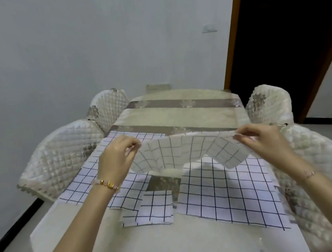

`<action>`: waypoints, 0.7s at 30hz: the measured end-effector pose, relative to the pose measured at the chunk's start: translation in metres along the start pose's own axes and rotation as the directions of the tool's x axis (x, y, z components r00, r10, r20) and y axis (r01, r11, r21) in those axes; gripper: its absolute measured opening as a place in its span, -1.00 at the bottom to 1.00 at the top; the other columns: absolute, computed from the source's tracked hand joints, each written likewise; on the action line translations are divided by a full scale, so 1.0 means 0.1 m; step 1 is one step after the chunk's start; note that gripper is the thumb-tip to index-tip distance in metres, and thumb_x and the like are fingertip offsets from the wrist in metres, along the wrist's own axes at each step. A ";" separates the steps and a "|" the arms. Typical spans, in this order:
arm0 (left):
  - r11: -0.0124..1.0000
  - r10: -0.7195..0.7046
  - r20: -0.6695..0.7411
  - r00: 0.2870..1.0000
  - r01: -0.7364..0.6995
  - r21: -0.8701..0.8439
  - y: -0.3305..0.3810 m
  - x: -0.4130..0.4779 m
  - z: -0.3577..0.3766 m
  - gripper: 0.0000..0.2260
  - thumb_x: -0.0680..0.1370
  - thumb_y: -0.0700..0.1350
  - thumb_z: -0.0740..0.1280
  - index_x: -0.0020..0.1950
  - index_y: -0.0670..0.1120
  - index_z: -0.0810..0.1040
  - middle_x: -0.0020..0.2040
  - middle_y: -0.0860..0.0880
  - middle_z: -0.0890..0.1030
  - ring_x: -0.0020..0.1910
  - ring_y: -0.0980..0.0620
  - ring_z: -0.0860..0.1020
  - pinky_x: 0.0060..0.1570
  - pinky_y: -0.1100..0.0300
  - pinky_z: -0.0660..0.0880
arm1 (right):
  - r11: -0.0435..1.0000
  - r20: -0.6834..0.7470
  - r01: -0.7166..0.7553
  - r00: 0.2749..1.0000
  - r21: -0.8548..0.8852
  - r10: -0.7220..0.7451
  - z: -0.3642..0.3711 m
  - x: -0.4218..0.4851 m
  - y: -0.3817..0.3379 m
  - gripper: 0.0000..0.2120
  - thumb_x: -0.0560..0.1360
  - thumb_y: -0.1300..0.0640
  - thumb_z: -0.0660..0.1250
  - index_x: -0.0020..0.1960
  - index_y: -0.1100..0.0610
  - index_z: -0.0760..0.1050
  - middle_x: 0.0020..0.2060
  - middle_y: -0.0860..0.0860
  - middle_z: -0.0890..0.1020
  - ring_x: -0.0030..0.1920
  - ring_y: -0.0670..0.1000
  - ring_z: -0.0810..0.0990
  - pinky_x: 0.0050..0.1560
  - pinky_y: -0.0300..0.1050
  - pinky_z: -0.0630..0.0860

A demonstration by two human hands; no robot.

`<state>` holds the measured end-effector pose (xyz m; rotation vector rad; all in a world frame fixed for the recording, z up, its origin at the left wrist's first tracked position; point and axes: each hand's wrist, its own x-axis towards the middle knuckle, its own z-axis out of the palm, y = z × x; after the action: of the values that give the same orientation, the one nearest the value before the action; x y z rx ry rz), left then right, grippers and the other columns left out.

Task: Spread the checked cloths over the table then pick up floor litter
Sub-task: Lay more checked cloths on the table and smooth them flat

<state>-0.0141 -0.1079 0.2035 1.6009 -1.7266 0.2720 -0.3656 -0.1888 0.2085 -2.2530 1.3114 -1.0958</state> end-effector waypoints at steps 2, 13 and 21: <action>0.999 -0.025 0.115 0.993 0.022 0.032 -0.04 -0.43 0.08 -0.84 0.39 -0.31 0.44 -0.08 -0.11 0.64 -0.13 -0.01 0.65 -0.19 -0.01 0.60 -0.30 0.08 0.56 | 0.999 0.112 -0.026 0.993 -0.030 0.029 0.15 -0.37 0.12 -0.91 0.42 0.25 0.43 -0.11 0.09 0.64 -0.24 -0.13 0.64 -0.17 -0.14 0.62 -0.03 -0.34 0.51; 0.982 0.003 0.599 0.801 -0.115 0.149 -0.11 -2.27 0.49 -0.65 -0.04 -0.29 0.58 -0.39 -0.01 0.58 -0.38 0.11 0.59 -0.46 0.08 0.55 -0.49 0.38 0.34 | 0.947 0.539 -0.092 0.803 -0.309 0.254 0.99 -2.03 0.59 -0.83 0.50 0.15 0.28 0.05 0.03 0.59 0.00 -0.12 0.63 0.08 -0.08 0.56 0.00 -0.22 0.45; 0.993 -0.099 0.789 0.606 0.109 0.041 -0.28 -2.69 0.39 -0.60 0.39 0.24 0.33 0.12 0.05 0.57 0.09 0.15 0.52 0.08 0.16 0.47 0.09 0.22 0.43 | 0.944 0.721 -0.286 0.617 -0.166 0.314 0.85 -2.35 0.73 -0.65 0.32 0.06 0.44 0.04 -0.23 0.52 0.07 -0.37 0.50 0.14 -0.32 0.47 0.16 -0.43 0.35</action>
<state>-0.0212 0.0681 -0.0051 1.9636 -2.2375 -0.6267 -0.4129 -0.0392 0.0012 -2.0174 1.2449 0.0206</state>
